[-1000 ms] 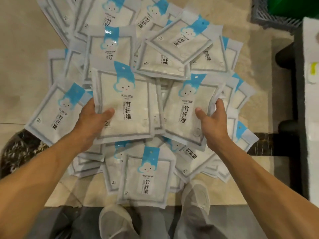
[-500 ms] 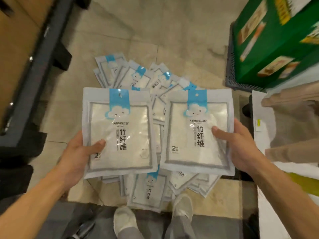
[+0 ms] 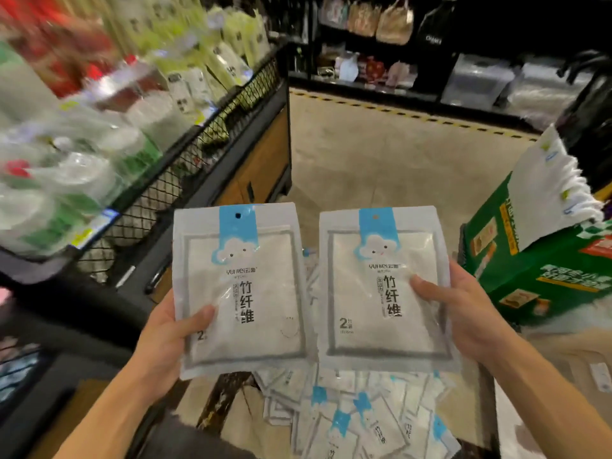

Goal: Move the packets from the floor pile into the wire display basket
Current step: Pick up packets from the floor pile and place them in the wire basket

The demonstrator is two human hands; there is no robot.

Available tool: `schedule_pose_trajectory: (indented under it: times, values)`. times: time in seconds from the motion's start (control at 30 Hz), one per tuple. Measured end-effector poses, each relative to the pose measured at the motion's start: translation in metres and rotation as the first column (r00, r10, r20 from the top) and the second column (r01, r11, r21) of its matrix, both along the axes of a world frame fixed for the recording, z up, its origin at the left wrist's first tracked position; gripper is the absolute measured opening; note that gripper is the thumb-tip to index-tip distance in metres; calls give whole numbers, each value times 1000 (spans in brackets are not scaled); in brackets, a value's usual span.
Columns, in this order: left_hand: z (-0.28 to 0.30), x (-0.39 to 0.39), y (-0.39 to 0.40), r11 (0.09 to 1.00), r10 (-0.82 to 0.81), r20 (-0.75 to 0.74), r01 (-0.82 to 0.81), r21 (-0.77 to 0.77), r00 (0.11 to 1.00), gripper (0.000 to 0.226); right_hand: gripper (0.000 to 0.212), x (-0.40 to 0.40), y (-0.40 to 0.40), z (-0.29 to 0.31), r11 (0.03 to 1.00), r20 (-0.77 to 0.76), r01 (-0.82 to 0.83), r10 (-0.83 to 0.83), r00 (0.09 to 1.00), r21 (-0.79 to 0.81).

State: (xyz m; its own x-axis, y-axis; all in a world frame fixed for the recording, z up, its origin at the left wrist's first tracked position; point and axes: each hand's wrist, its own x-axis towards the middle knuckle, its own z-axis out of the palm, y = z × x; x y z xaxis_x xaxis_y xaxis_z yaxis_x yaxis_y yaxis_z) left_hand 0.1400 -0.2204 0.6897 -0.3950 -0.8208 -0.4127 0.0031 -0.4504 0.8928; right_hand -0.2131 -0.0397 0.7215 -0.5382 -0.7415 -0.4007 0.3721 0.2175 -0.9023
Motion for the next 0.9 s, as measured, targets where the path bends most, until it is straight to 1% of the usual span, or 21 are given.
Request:
schedule_pose_trajectory:
  times: [0.07, 0.13, 0.2, 0.27, 0.33, 0.37, 0.43, 0.47, 0.53, 0.57, 0.63, 0.67, 0.7, 0.73, 0.77, 0.87, 0.9]
  values:
    - [45, 32, 7, 997, 64, -1, -64, -47, 998, 76, 47, 19, -12, 47, 998, 2, -49, 49, 999, -46]
    - [85, 65, 18, 988, 117, 2, -116, -106, 993, 87, 41, 39, -24, 86, 990, 4, -100, 101, 995, -98]
    - [121, 96, 32, 973, 165, -13, -164, -164, 986, 105, 43, 62, -35, 120, 976, -11, -158, 158, 987, -148]
    - [152, 125, 48, 944, 246, -45, -249, -218, 968, 114, 48, 86, -45, 148, 959, -29, -217, 215, 976, -183]
    - [180, 149, 68, 912, 298, -60, -303, -275, 953, 112, 46, 109, -53, 172, 931, -29, -287, 288, 957, -223]
    - [190, 161, 78, 899, 322, -67, -327, -290, 944, 104, 44, 120, -57, 183, 913, -30, -331, 333, 942, -239]
    - [209, 183, 102, 854, 398, -124, -417, -311, 909, 73, 40, 140, -61, 202, 870, -40, -422, 426, 904, -256]
    - [219, 190, 116, 826, 443, -141, -464, -321, 885, 64, 39, 149, -63, 209, 848, -45, -459, 464, 885, -267]
    - [233, 202, 147, 767, 514, -164, -537, -350, 842, 71, 39, 166, -65, 222, 796, -69, -529, 535, 842, -295]
    - [239, 207, 163, 737, 547, -175, -570, -363, 818, 68, 38, 174, -65, 227, 768, -85, -562, 566, 820, -307]
    - [250, 218, 201, 685, 609, -200, -636, -356, 768, 50, 36, 192, -63, 236, 718, -119, -616, 615, 780, -324]
    - [254, 222, 220, 662, 637, -207, -665, -346, 743, 51, 36, 201, -60, 241, 691, -128, -645, 643, 755, -328]
    - [256, 228, 238, 643, 661, -203, -685, -343, 722, 61, 37, 210, -57, 244, 662, -133, -674, 674, 727, -328]
    - [259, 233, 257, 621, 688, -192, -705, -343, 699, 76, 37, 219, -53, 246, 632, -135, -704, 705, 696, -325]
    - [261, 239, 277, 597, 714, -186, -726, -340, 675, 85, 37, 229, -48, 249, 602, -138, -730, 733, 666, -322]
    - [265, 256, 336, 506, 791, -204, -803, -314, 578, 72, 36, 262, -28, 256, 517, -141, -798, 805, 576, -310]
    - [265, 262, 354, 476, 813, -204, -825, -305, 545, 75, 35, 274, -21, 258, 486, -141, -817, 826, 545, -309]
